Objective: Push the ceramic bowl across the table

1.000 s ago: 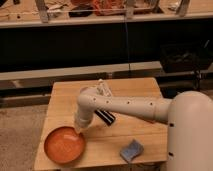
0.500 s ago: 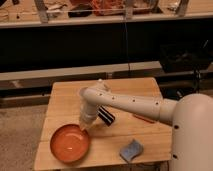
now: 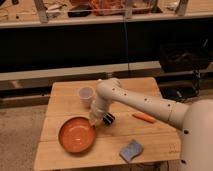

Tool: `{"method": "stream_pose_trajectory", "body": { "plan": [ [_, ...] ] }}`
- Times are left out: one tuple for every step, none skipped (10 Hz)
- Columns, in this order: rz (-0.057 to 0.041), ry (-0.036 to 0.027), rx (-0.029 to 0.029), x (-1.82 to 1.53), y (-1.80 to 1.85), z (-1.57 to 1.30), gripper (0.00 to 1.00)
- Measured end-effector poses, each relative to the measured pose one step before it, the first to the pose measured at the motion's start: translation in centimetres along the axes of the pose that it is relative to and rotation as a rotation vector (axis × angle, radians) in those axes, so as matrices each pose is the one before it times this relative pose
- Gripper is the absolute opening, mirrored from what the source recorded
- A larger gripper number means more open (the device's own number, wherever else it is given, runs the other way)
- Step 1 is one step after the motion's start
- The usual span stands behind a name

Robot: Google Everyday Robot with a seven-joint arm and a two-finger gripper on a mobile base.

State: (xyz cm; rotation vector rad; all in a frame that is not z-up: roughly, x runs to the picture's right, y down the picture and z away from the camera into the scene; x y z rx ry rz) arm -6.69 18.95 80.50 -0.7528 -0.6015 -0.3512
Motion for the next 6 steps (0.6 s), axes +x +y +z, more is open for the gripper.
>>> {"method": "stream_pose_trajectory", "body": {
  "plan": [
    [0.01136,-0.00956,0.00637,0.812,-0.096,-0.095,0.02],
    [0.00762,0.00165,-0.00521,1.309,0.539,-0.005,0.02],
    [0.0056,-0.00072,-0.00774,0.944,0.53,-0.002,0.02],
    [0.00939,-0.00085,-0.00985,0.852,0.427,0.015,0.02],
    [0.00548,-0.00082,-0.00063,0.235,-0.172,0.234,0.02],
    [0.00343,-0.00117,0.00122,-0.071,-0.166,0.153,0.02]
  ]
}}
